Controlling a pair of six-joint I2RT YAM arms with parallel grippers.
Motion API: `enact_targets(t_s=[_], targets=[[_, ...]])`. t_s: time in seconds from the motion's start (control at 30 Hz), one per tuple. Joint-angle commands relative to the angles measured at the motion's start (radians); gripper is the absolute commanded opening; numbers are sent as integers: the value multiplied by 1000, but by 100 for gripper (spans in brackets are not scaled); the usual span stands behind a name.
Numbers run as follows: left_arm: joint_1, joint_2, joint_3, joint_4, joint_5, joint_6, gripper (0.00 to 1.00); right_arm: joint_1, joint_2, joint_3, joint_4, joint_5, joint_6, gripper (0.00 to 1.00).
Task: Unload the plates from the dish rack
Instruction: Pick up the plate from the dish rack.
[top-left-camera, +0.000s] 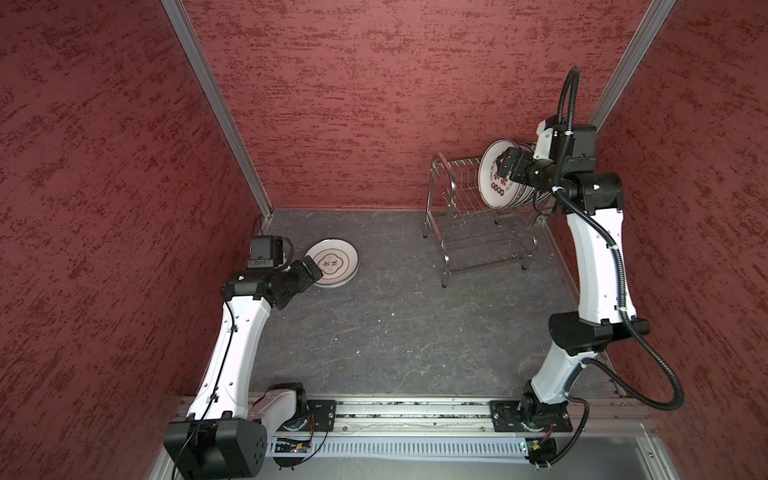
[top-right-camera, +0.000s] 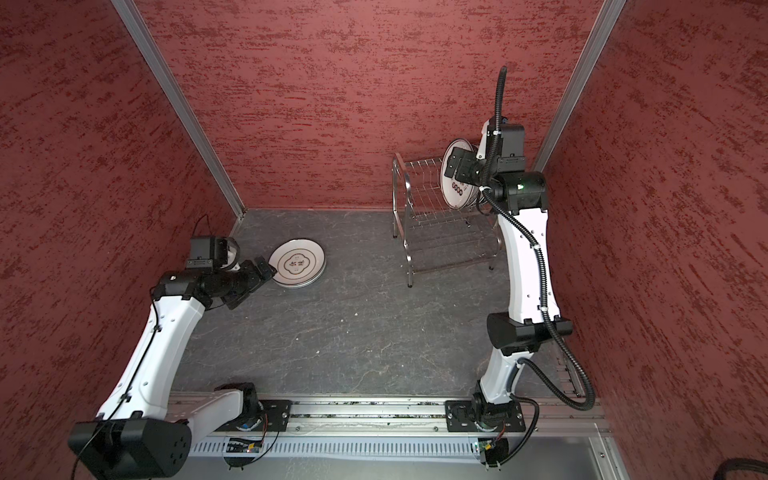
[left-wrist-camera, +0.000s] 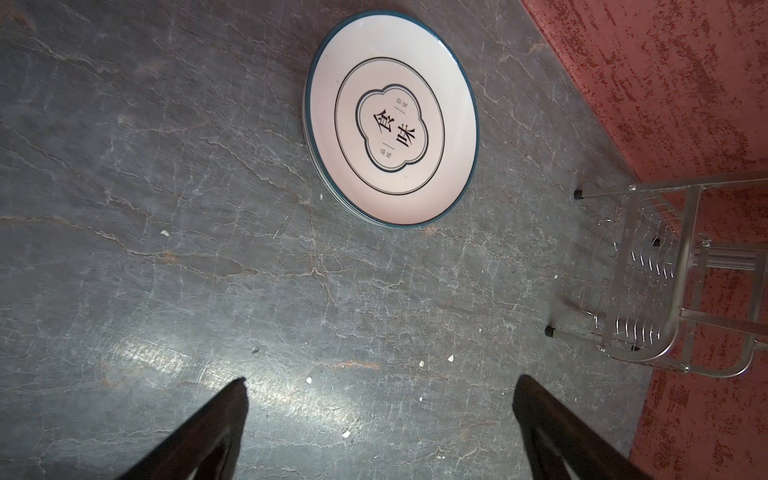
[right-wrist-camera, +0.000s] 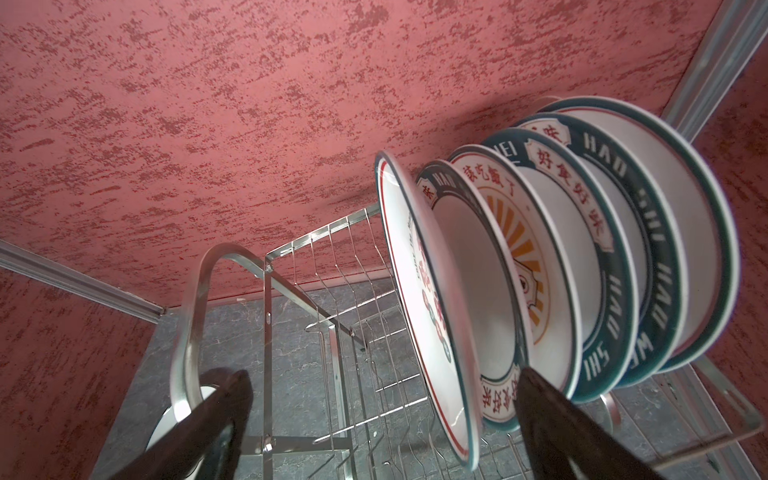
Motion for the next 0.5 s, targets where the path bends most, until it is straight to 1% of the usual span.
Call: enact_targets(t_s=[0.0, 0.17, 0.3, 0.47], targets=[[4, -22, -17, 15, 11, 21, 99, -16, 25, 24, 4, -51, -18, 99], [4, -32, -33, 22, 12, 31, 99, -23, 56, 24, 17, -81, -18, 95], [4, -34, -35, 21, 2, 33, 99, -27, 78, 23, 23, -92, -19, 82], [5, -57, -57, 38, -16, 14, 100, -29, 97, 21, 11, -75, -37, 68]])
